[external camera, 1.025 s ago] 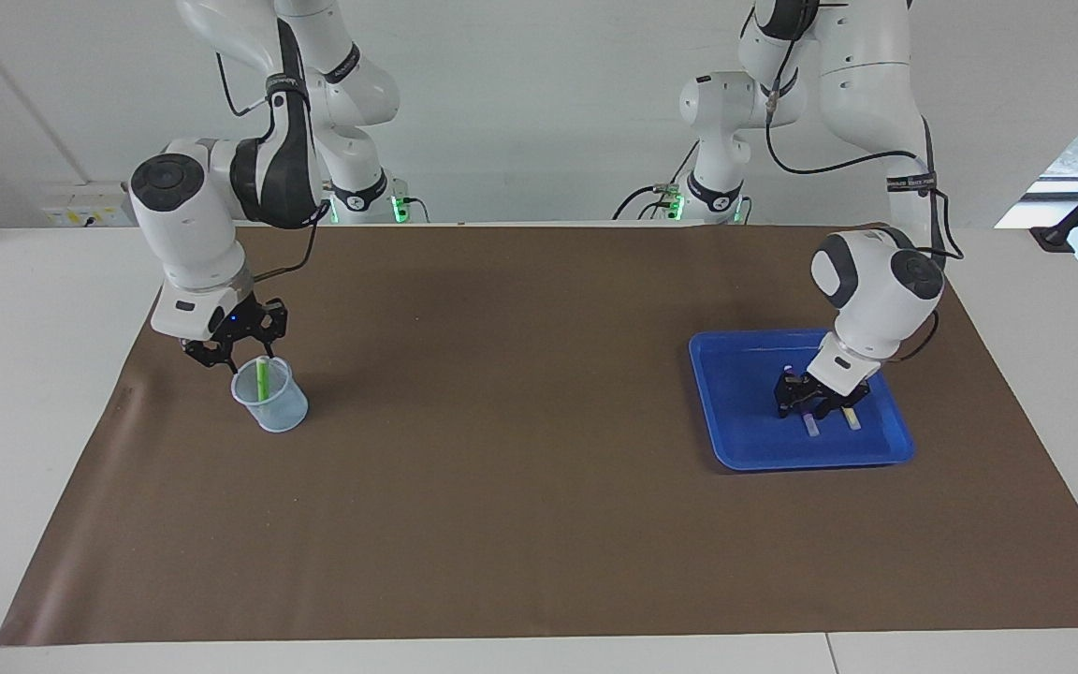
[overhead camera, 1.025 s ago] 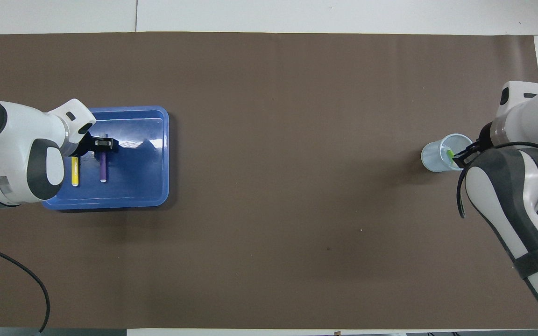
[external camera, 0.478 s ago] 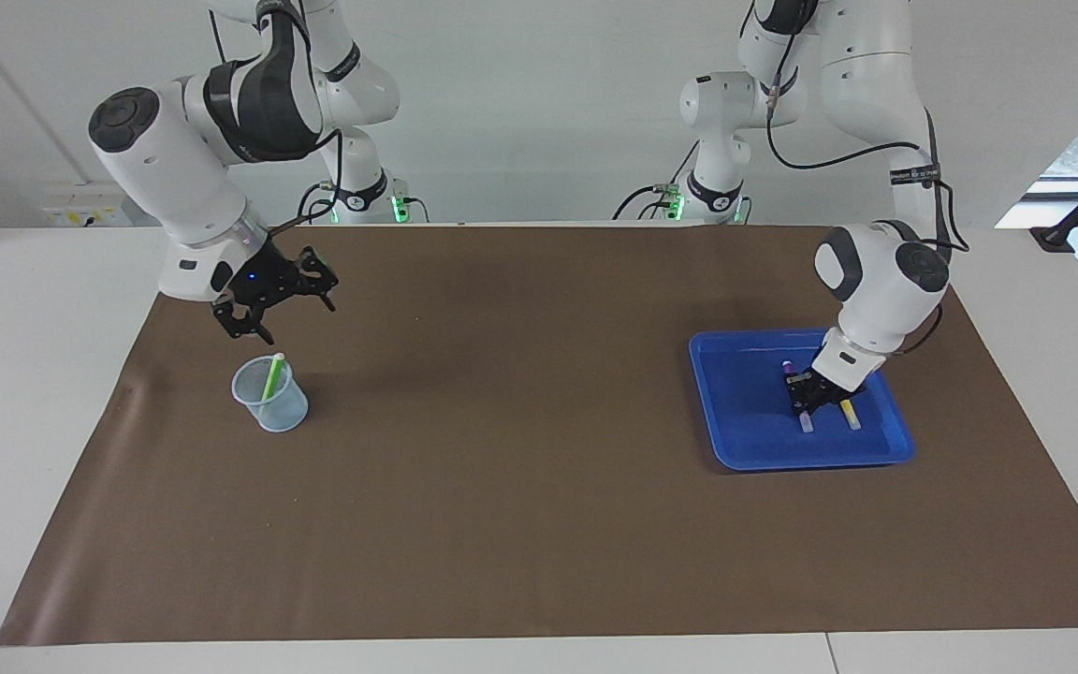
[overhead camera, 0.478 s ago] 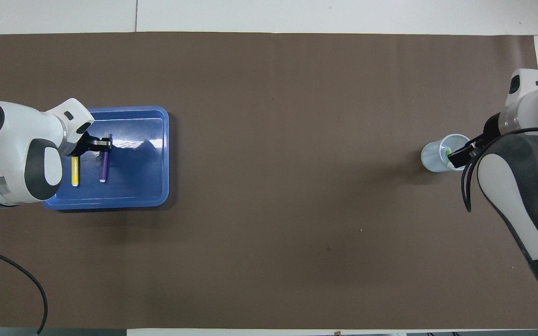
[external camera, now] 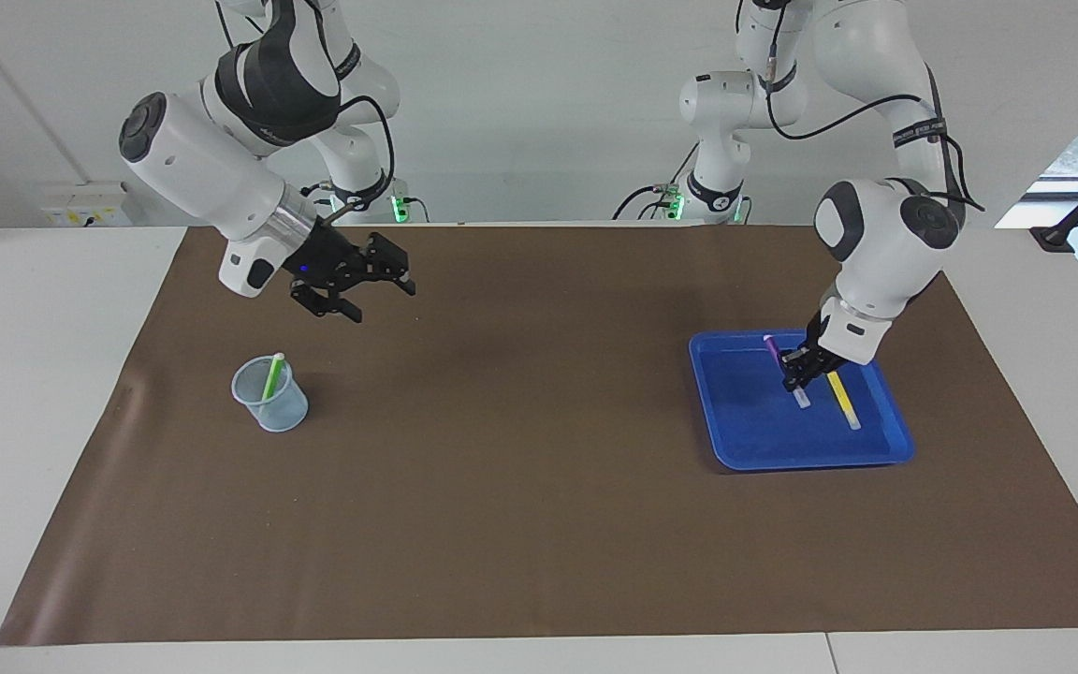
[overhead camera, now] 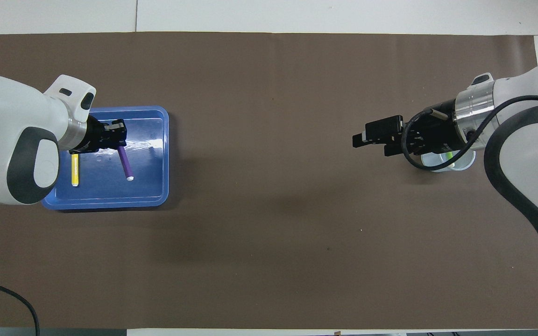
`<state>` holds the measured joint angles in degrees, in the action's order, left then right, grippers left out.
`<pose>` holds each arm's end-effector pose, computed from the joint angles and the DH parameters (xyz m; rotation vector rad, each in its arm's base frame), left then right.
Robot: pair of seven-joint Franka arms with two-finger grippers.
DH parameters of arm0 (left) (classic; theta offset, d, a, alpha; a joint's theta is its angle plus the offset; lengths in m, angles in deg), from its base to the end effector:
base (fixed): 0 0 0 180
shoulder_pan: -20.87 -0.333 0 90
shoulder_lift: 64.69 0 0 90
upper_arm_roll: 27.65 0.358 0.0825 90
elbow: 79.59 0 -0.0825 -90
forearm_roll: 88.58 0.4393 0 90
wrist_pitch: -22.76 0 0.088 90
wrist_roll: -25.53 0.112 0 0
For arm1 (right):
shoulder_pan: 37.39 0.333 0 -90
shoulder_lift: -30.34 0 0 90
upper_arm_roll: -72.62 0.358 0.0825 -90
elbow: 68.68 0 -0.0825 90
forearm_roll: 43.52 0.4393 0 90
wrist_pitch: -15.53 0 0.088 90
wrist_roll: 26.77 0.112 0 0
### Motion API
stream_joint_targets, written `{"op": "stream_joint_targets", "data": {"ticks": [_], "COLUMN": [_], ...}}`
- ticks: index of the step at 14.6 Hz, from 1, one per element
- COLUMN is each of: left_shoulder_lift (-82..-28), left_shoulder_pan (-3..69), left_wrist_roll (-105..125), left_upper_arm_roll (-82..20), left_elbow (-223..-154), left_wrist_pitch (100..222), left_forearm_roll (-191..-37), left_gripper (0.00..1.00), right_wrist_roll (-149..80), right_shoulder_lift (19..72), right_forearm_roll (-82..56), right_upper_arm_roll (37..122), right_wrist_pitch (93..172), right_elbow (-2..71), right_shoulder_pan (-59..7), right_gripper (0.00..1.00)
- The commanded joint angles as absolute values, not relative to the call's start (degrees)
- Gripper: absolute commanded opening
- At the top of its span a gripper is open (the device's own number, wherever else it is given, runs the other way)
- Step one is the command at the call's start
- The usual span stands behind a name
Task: Transfer and insert pens with both arms
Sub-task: 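Lift the purple pen with the left gripper toward the right gripper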
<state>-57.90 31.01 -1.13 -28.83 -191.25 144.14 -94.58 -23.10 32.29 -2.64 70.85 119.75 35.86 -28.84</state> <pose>0.6301 -0.1311 0.4349 2.9979 0.4841 0.0273 0.6176 0.1310 0.5473 -2.4527 0.1750 0.1281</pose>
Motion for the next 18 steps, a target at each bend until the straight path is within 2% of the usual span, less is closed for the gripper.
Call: {"op": "stream_joint_targets", "data": {"ticks": [1, 6, 10, 13, 16, 18], "left_shoulder_lift": [-56.87, -54.94, -53.79, -53.53, -53.53, -53.53], "left_shoulder_pan": [36.58, 45.99, 51.53, 54.34, 56.63, 58.04], "left_wrist_roll": [-12.4, -40.59, -60.65, -66.91, -67.54, -67.63], "left_upper_arm_roll": [-28.27, -28.27, -28.27, -28.27, -28.36, -28.36], "left_elbow": [-187.7, -183.04, -182.86, -182.77, -182.68, -182.77], "left_wrist_pitch": [141.15, 145.18, 154.49, 158.8, 161.53, 161.62], "left_forearm_roll": [-94.99, -103.32, -105.01, -108.16, -112.65, -112.84], "left_gripper": [0.0, 0.0, 0.0, 0.0, 0.0, 0.0], "right_wrist_roll": [-15.63, -17.62, -23.69, -23.61, -24.22, -24.22], "right_shoulder_lift": [31.05, 25.34, 25.33, 25.24, 25.77, 26.38], "right_forearm_roll": [5.06, 22.28, 23.63, 23.63, 23.63, 23.89], "right_upper_arm_roll": [70.86, 70.86, 70.86, 70.86, 70.95, 70.95], "right_wrist_pitch": [123.09, 135.56, 137.17, 137.34, 138.31, 139.27], "right_elbow": [38.62, 52.32, 55.15, 55.24, 55.77, 55.77], "right_shoulder_pan": [-28.17, -25.45, -24.65, -22.72, -22.62, -22.36], "right_gripper": [1.0, 1.0, 1.0, 1.0, 0.95, 0.78]}}
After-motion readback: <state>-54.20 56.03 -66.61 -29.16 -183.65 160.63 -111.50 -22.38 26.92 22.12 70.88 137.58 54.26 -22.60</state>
